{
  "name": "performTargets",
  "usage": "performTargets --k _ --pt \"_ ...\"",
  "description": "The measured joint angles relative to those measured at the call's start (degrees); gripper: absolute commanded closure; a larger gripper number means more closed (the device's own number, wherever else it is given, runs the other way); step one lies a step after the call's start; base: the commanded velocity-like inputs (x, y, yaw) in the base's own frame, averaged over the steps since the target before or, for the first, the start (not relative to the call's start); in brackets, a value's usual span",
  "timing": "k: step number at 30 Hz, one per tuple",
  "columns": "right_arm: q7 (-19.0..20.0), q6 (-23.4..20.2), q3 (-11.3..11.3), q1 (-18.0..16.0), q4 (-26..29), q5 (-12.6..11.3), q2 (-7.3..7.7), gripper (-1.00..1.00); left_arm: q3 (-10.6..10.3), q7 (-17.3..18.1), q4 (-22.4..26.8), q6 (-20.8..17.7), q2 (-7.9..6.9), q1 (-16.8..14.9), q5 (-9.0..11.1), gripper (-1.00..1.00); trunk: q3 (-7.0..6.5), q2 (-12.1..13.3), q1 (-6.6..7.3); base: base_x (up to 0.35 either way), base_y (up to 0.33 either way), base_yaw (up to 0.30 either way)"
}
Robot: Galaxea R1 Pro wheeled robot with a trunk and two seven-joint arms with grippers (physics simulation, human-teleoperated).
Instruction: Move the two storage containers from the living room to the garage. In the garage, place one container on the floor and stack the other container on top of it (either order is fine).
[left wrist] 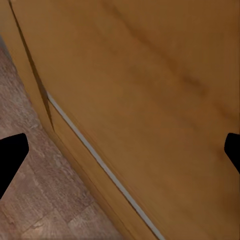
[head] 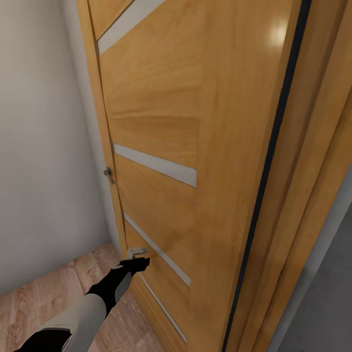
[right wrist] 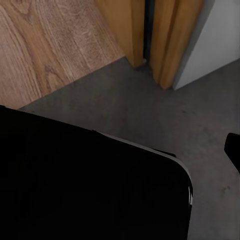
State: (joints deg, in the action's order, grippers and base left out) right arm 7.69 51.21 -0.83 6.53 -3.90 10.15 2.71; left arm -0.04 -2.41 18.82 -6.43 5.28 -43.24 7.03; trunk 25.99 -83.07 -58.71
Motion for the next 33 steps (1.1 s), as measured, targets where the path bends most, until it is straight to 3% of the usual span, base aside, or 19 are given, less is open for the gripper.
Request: performTargets --k 7,33 --pt "0.0 0.0 0.0 0.0 0.0 0.0 0.00 -1.00 0.1 0.0 0.4 0.0 -1.32 1.3 0.0 -1.00 0.00 0.0 0.00 0.159 0.000 0.000" --pt "0.0 0.0 0.0 0.0 0.0 0.0 0.00 -1.00 0.1 0.1 0.1 0.0 -1.35 1.2 -0.1 -1.00 0.00 0.0 -0.01 0.003 0.000 0.000"
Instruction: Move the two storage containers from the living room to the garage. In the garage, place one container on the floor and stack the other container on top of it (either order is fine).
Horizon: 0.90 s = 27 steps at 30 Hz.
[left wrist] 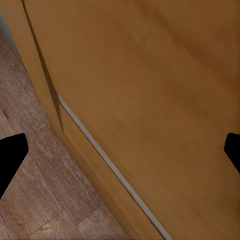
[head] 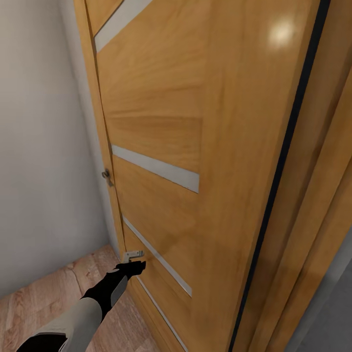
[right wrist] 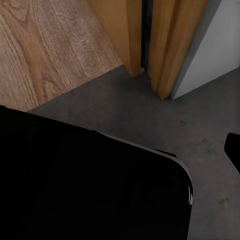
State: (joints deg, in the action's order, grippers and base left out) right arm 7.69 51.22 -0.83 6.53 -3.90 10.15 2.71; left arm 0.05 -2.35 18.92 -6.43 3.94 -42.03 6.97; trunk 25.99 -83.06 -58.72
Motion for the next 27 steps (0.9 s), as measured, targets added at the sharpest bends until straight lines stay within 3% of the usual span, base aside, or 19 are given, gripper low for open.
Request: performTargets --k 18,25,27 --pt "0.0 0.0 0.0 0.0 0.0 0.0 0.00 -1.00 0.0 0.0 -1.7 0.0 0.15 -1.1 0.0 -1.00 0.00 0.0 0.00 0.000 0.000 0.017" --pt "0.0 0.0 0.0 0.0 0.0 0.0 0.00 -1.00 0.0 0.2 -1.6 0.0 3.09 -1.9 0.0 -1.00 0.00 0.0 -0.01 0.000 0.000 0.255" --pt "0.0 0.0 0.0 0.0 0.0 0.0 0.00 -1.00 0.0 0.4 0.5 0.0 3.14 -1.9 0.5 -1.00 -0.02 0.0 0.00 0.000 0.000 0.286"
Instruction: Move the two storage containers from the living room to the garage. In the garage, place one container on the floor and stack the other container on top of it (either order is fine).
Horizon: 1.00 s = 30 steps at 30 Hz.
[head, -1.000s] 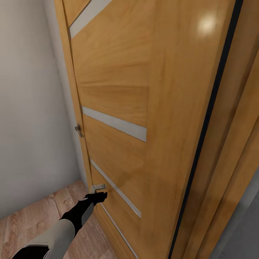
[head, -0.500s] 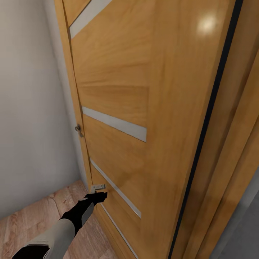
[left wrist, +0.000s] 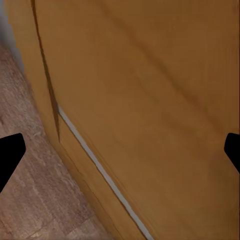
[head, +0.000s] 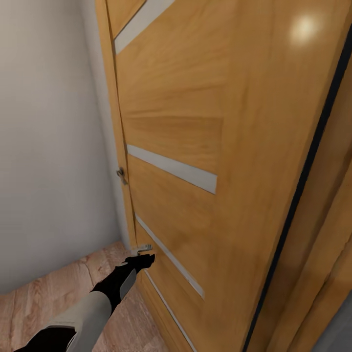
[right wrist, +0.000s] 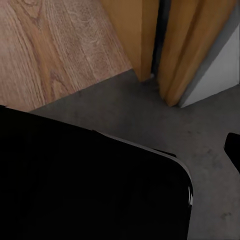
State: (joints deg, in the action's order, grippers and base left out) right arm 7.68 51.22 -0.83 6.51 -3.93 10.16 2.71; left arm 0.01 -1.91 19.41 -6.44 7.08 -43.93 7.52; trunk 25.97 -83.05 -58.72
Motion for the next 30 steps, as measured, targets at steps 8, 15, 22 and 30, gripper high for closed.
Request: performTargets --k 8,15,22,30 --pt "0.0 0.0 0.0 0.0 0.0 0.0 0.00 -1.00 0.0 0.0 0.0 0.0 0.02 0.0 0.0 -1.00 0.00 0.0 0.00 0.000 0.000 0.220" --pt "0.0 0.0 0.0 0.0 0.0 0.0 0.00 -1.00 0.0 0.0 0.0 0.0 0.00 0.0 0.0 -1.00 0.00 0.0 0.00 0.000 0.000 0.016" --pt "0.0 0.0 0.0 0.0 0.0 0.0 0.00 -1.00 0.0 0.0 0.0 0.0 0.01 0.0 0.1 -1.00 0.00 0.0 -0.03 -0.151 0.043 0.001" --pt "0.0 0.0 0.0 0.0 0.0 0.0 0.00 -1.00 0.0 0.0 0.0 0.0 -0.02 0.0 0.0 -1.00 0.00 0.0 -0.01 -0.144 0.011 0.000"
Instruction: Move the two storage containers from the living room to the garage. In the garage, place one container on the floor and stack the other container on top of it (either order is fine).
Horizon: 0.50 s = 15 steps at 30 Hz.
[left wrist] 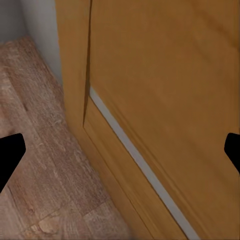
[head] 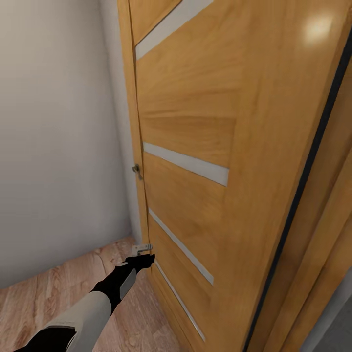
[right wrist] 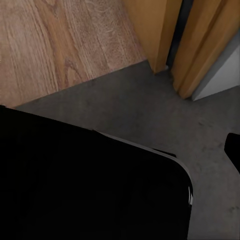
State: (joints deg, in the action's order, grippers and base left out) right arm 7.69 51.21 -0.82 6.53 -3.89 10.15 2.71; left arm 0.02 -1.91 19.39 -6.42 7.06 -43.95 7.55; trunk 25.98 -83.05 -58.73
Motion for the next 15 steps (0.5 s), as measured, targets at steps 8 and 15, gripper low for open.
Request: performTargets --k 8,15 --pt "0.0 0.0 0.0 0.0 0.0 0.0 0.00 -1.00 0.0 0.0 0.0 0.0 -0.04 0.0 0.0 -1.00 0.00 0.0 0.01 -0.006 0.000 0.000" --pt "0.0 0.0 0.0 0.0 0.0 0.0 0.00 -1.00 0.0 0.0 0.0 0.0 -0.04 0.0 0.0 -1.00 0.00 0.0 0.01 0.000 0.000 0.000"
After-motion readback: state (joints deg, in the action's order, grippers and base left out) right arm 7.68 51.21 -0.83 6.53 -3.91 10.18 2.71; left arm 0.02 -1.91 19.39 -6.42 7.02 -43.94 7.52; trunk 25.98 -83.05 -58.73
